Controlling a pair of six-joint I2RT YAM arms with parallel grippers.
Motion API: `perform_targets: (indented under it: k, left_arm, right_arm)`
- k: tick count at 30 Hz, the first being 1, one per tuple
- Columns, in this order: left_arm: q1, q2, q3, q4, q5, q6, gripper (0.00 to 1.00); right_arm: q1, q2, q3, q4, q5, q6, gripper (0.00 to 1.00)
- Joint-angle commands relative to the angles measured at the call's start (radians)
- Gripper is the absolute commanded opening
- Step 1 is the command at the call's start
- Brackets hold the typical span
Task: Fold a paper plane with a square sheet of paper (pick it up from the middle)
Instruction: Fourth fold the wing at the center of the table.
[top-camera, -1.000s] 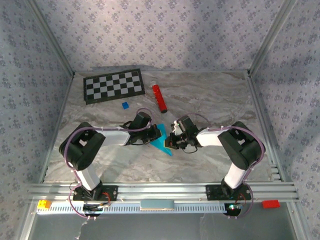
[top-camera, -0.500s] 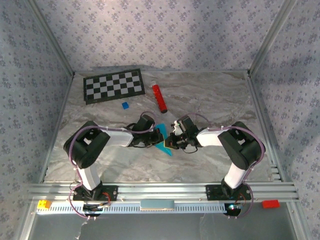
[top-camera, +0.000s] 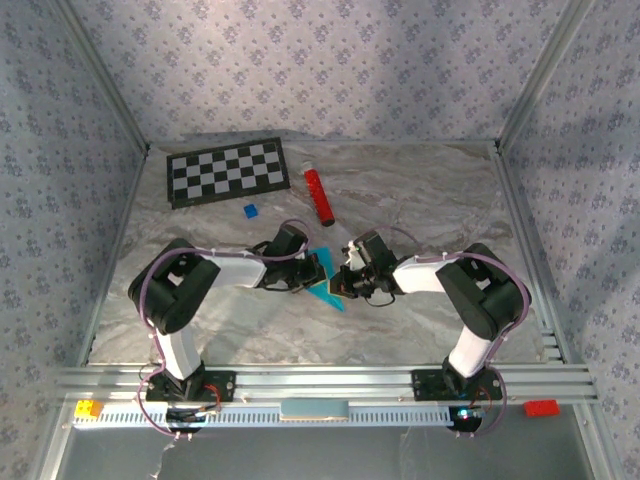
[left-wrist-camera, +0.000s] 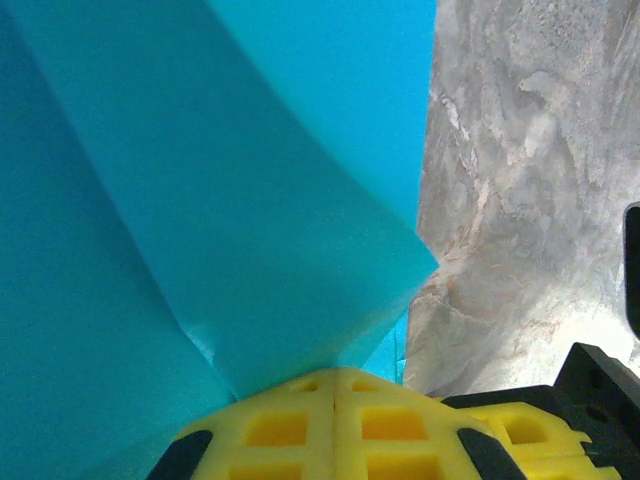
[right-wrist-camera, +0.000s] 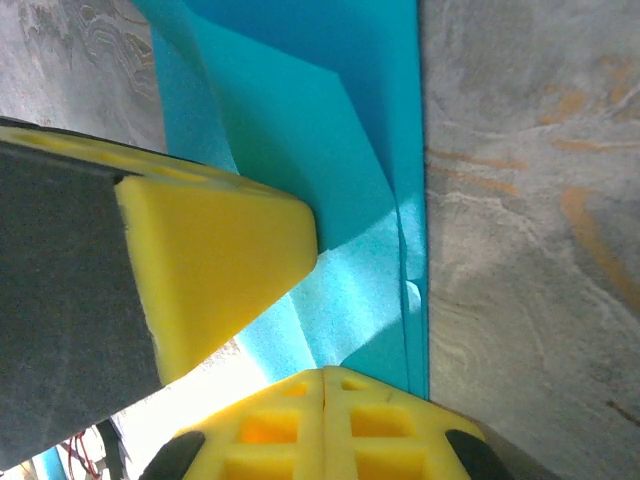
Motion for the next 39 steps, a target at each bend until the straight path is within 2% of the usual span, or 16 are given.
perform_targets:
  k: [1,11,24,30,39]
  left_arm:
    - [0.063,0.044,0.007,-0.071,-0.148,0.027,0.0]
    - [0.164,0.051,0.051,-0.13,-0.166,0.081,0.0]
    - [0.289,0.089,0.101,-0.168,-0.139,0.159,0.0]
    - [0.296,0.102,0.152,-0.246,-0.187,0.212,0.0]
    - [0.296,0.101,0.184,-0.28,-0.205,0.243,0.0]
  right_arm:
    - [0.006,0.034,-0.057,-0.201,0.096,-0.028,0.0]
    - [0.007,0.041,-0.055,-0.211,0.095,-0.036,0.0]
    - [0.007,0.042,-0.053,-0.212,0.072,-0.05,0.0]
    - [0.008,0.044,-0.051,-0.209,0.059,-0.061,0.0]
    - [0.006,0.043,-0.043,-0.231,0.041,-0.085,0.0]
